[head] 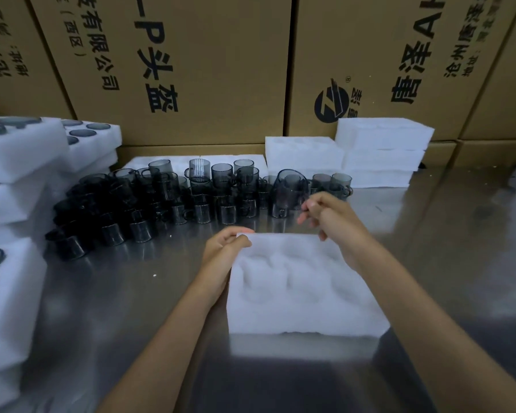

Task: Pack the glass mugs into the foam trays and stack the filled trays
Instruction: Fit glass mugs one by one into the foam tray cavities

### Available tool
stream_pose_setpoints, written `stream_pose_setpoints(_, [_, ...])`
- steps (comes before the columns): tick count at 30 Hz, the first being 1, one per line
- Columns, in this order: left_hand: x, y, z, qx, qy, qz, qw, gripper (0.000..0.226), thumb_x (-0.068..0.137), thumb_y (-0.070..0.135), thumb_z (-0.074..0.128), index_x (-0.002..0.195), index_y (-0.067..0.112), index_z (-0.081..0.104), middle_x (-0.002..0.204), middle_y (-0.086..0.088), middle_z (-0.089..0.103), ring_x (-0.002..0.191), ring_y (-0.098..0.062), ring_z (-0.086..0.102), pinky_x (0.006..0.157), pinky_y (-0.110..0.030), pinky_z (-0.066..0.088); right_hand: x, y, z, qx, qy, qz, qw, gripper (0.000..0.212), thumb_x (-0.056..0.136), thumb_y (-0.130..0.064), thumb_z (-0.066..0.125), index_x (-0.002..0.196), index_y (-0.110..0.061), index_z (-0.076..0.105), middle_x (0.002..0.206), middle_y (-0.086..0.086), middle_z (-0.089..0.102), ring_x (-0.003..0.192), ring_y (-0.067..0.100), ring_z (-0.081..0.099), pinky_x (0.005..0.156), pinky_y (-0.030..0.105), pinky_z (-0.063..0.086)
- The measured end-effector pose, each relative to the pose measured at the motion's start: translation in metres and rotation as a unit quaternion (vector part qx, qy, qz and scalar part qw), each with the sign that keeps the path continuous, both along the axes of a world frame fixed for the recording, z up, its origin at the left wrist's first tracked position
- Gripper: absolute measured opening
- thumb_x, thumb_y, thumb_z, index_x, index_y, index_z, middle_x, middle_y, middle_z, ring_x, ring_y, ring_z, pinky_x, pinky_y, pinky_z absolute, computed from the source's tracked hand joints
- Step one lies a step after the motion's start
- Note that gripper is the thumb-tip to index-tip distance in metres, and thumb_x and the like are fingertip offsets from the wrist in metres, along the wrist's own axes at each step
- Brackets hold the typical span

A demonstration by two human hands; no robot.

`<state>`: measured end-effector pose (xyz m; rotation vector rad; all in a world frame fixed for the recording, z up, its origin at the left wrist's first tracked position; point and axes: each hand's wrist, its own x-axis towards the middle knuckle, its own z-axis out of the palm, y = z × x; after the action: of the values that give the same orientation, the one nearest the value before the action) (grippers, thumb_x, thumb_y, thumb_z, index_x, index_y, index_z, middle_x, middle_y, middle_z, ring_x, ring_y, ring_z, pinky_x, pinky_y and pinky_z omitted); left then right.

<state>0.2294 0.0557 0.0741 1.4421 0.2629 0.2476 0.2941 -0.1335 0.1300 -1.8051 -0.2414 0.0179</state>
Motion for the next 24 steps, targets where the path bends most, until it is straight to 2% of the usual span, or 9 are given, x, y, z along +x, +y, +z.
stream_pose_setpoints(5, [-0.03,-0.003,-0.004,0.009,0.001,-0.011,1.0,0.019,0.085,0.004,0.063,0.092,0.017,0.074,0.081,-0.002,0.075,0.067,-0.014,0.07,0.056,-0.022,0.054,-0.075,-0.01,-0.006,-0.001,-0.022,0.044,0.999,0.019,0.103,-0.013,0.047,0.089,-0.014,0.06,0.073,-0.006,0.069,0.06,-0.004,0.051,0.056,0.011,0.039])
stream_pose_setpoints(7, [-0.04,-0.002,-0.004,0.005,0.001,-0.025,1.0,0.019,0.087,0.005,0.066,0.095,0.02,0.075,0.09,-0.003,0.076,0.079,-0.018,0.072,0.066,-0.027,0.057,-0.091,-0.009,-0.011,-0.028,-0.04,0.047,0.998,0.021,0.103,-0.015,0.048,0.087,-0.016,0.061,0.071,-0.007,0.069,0.064,0.001,0.053,0.067,0.019,0.043])
stream_pose_setpoints(9, [-0.049,-0.002,-0.003,0.021,-0.02,-0.017,0.999,0.022,0.089,0.006,0.067,0.106,0.018,0.073,0.103,-0.004,0.076,0.098,-0.022,0.071,0.09,-0.038,0.056,-0.102,-0.007,-0.017,-0.054,-0.056,0.054,0.995,0.021,0.103,-0.019,0.049,0.086,-0.02,0.062,0.072,-0.007,0.071,0.075,0.016,0.059,0.077,0.032,0.047])
stream_pose_setpoints(11, [-0.057,-0.004,0.003,0.065,-0.069,0.019,0.995,0.028,0.089,0.001,0.066,0.112,0.016,0.07,0.112,0.0,0.073,0.11,-0.019,0.067,0.102,-0.044,0.05,-0.109,-0.007,-0.022,-0.071,-0.074,0.067,0.992,0.022,0.102,-0.022,0.049,0.084,-0.026,0.061,0.076,-0.009,0.072,0.078,0.018,0.062,0.073,0.03,0.047])
stream_pose_setpoints(14, [-0.069,-0.007,0.017,0.101,-0.13,0.003,0.986,0.042,0.086,-0.009,0.056,0.115,0.018,0.07,0.117,0.003,0.071,0.118,-0.017,0.063,0.105,-0.046,0.046,-0.111,-0.008,-0.024,-0.085,-0.097,0.079,0.988,0.023,0.101,-0.026,0.052,0.08,-0.031,0.058,0.079,-0.01,0.072,0.057,0.002,0.051,0.056,0.013,0.035])
stream_pose_setpoints(17, [-0.075,-0.006,0.024,0.149,-0.14,-0.065,0.977,0.055,0.085,-0.01,0.058,0.126,0.027,0.064,0.123,0.017,0.067,0.123,-0.002,0.056,0.101,-0.024,0.047,-0.109,-0.01,-0.025,-0.08,-0.101,0.1,0.987,0.019,0.1,-0.028,0.055,0.082,-0.026,0.06,0.08,-0.009,0.073,0.055,0.0,0.048,0.057,0.01,0.035])
stream_pose_setpoints(20, [-0.075,-0.009,0.022,0.193,-0.128,-0.079,0.97,0.059,0.082,0.015,0.078,0.134,0.034,0.057,0.121,0.037,0.06,0.119,0.019,0.048,0.088,0.0,0.039,-0.106,-0.012,-0.027,-0.07,-0.101,0.13,0.984,0.015,0.098,-0.03,0.059,0.086,-0.024,0.066,0.08,-0.007,0.072,0.065,0.002,0.053,0.062,0.009,0.036])
stream_pose_setpoints(22, [-0.073,-0.007,0.019,0.181,-0.131,-0.045,0.974,0.059,0.078,0.023,0.082,0.132,0.034,0.059,0.122,0.031,0.063,0.12,0.013,0.052,0.098,-0.012,0.042,-0.105,-0.011,-0.028,-0.088,-0.113,0.131,0.981,0.013,0.096,-0.034,0.061,0.089,-0.03,0.071,0.084,-0.011,0.071,0.078,0.005,0.055,0.068,0.011,0.035])
stream_pose_setpoints(24, [-0.072,-0.002,0.017,0.167,-0.131,-0.028,0.977,0.055,0.079,0.023,0.082,0.129,0.033,0.063,0.124,0.017,0.067,0.123,-0.003,0.057,0.108,-0.034,0.043,-0.104,-0.009,-0.03,-0.102,-0.12,0.118,0.98,0.011,0.092,-0.041,0.063,0.092,-0.037,0.074,0.091,-0.014,0.068,0.086,0.006,0.052,0.072,0.014,0.035])
